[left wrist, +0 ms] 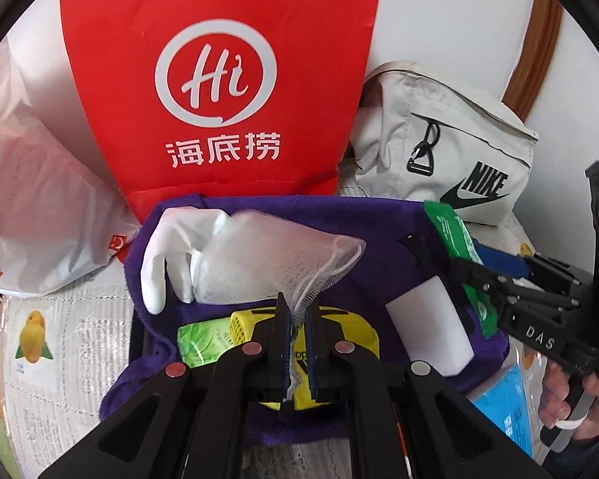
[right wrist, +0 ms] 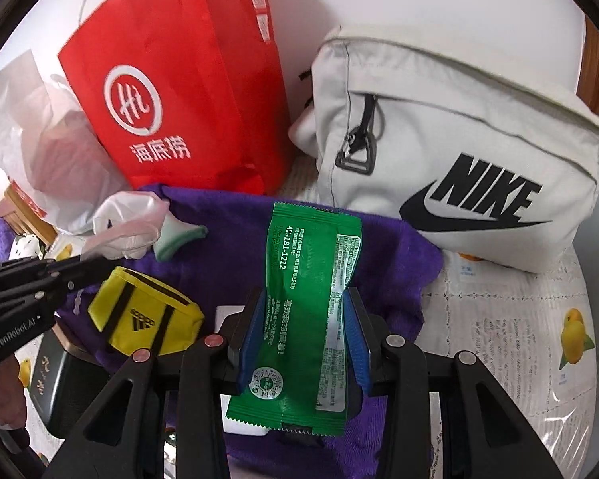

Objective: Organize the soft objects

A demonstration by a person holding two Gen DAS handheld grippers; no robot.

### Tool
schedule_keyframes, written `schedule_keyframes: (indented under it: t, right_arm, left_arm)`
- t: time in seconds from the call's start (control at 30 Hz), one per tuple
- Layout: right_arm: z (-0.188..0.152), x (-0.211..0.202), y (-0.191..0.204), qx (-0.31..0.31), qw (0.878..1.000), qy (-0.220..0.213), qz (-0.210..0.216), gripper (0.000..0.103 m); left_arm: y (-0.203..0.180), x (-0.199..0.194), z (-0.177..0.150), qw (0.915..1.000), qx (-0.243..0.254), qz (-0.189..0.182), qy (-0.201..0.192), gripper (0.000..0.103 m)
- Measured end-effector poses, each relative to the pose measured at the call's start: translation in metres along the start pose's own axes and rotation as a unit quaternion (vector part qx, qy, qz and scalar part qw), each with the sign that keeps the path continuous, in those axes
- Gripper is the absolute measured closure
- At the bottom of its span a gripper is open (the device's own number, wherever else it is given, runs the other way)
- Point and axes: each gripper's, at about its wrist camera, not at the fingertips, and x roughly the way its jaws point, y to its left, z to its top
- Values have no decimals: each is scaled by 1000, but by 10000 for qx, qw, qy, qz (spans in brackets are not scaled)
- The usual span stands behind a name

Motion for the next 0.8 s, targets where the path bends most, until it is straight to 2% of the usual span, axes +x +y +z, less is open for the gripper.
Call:
schedule_keyframes:
  t: [0.27, 0.47, 0.53, 0.67, 0.73, 0.8]
  right_arm:
    - [-1, 19, -7, 33, 9996, 269, -37, 63]
    - [-2, 20, -14, 138, 9993, 338, 100, 57]
    - [-2, 20, -12, 100, 9993, 335, 117, 50]
    - [-3, 18, -10, 8, 9994, 345, 94, 48]
    - [-2, 13, -10, 3, 9996, 288, 47, 48]
    - [-1, 7, -10, 18, 9997, 254, 38, 47]
  left_arm:
    - [3, 22, -1, 9998, -97, -102, 170, 96]
    - [2, 20, -2, 9995, -121, -259, 143, 93]
    - [0, 19, -1, 9995, -95, -275, 132, 84]
    - [-1, 15, -2, 9995, -101, -257, 119, 70]
    - [-2, 12, -1, 9997, -92, -201, 113, 52]
    - [-4, 7, 0, 9998, -87, -191, 70, 50]
